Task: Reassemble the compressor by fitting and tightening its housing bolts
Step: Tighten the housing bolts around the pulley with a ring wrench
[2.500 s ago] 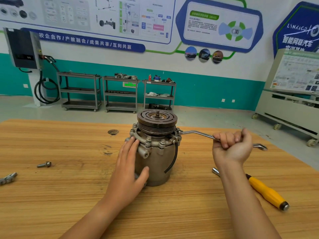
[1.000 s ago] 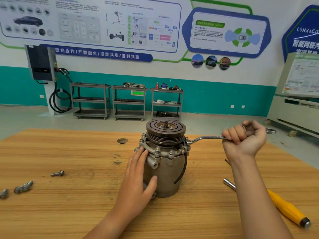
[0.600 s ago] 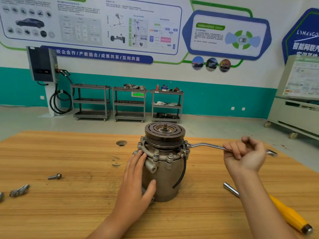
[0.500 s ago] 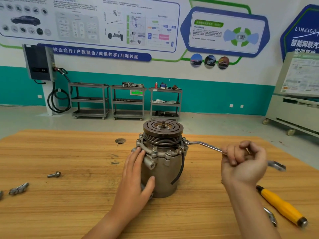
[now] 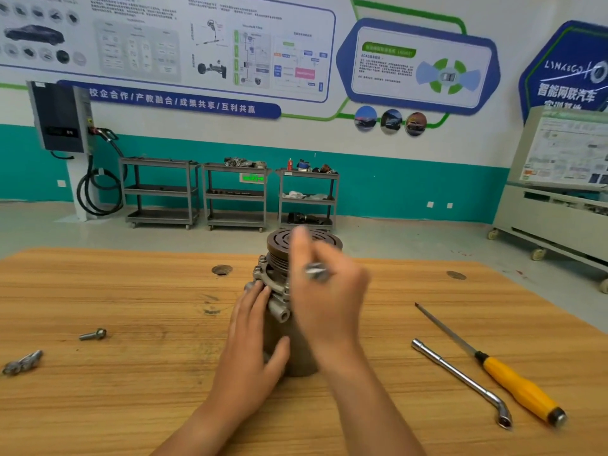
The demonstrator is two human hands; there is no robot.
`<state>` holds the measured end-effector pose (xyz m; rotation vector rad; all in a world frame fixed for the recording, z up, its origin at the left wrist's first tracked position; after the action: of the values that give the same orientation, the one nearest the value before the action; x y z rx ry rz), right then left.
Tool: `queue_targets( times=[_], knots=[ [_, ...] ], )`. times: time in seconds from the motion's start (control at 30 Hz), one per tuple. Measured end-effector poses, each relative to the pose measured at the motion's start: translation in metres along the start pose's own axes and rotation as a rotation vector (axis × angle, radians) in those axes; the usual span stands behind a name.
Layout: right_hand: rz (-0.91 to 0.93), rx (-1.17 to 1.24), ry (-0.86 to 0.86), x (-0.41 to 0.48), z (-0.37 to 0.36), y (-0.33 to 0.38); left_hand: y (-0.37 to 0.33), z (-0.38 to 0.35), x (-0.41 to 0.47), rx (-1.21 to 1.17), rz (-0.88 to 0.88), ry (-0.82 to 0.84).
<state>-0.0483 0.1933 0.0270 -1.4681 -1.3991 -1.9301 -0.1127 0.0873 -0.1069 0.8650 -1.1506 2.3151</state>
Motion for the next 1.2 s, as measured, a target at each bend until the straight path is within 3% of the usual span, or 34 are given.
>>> queue_targets(
  times=[0.07, 0.13, 0.23, 0.3, 0.47, 0.57, 0.77, 0.97, 1.2],
  knots=[
    [-0.061, 0.304, -0.117, 0.014, 0.031, 0.012, -0.004, 0.001, 0.001, 0.028, -0.028, 0.000],
    [0.044, 0.551, -0.189, 0.020, 0.054, 0.039, -0.003, 0.001, 0.000, 0.047, -0.013, 0.018],
    [0.146, 0.807, -0.238, 0.033, 0.082, 0.050, -0.002, 0.002, -0.001, 0.044, 0.001, 0.031],
    [0.066, 0.945, -0.229, 0.048, 0.096, 0.027, -0.001, 0.001, -0.001, 0.037, 0.003, 0.035],
    [-0.419, 0.922, -0.346, 0.060, 0.102, -0.083, -0.001, 0.001, -0.002, 0.052, 0.007, 0.041],
    [-0.594, 1.016, -0.413, 0.058, 0.096, -0.130, -0.001, 0.000, -0.002, 0.049, 0.003, 0.049],
    [-0.719, 0.951, -0.387, 0.058, 0.090, -0.171, 0.000, -0.001, -0.002, 0.057, 0.004, 0.057],
    [-0.757, 1.111, -0.548, 0.049, 0.105, -0.183, 0.001, -0.001, -0.002, 0.055, 0.005, 0.053],
    [-0.803, 1.103, -0.431, 0.057, 0.082, -0.184, -0.001, 0.001, -0.002, 0.043, -0.007, 0.051]
  ],
)
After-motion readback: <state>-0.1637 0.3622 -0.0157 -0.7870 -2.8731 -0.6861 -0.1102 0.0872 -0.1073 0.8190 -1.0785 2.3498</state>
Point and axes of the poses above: each hand's wrist, its own x-axis towards the middle knuckle, its own z-axis out of the back of the hand, y = z × x, the point moved 8 cm from there along x, towards the middle knuckle, and after that the axes turned 2 degrees about -x, right-handed, at the moved point
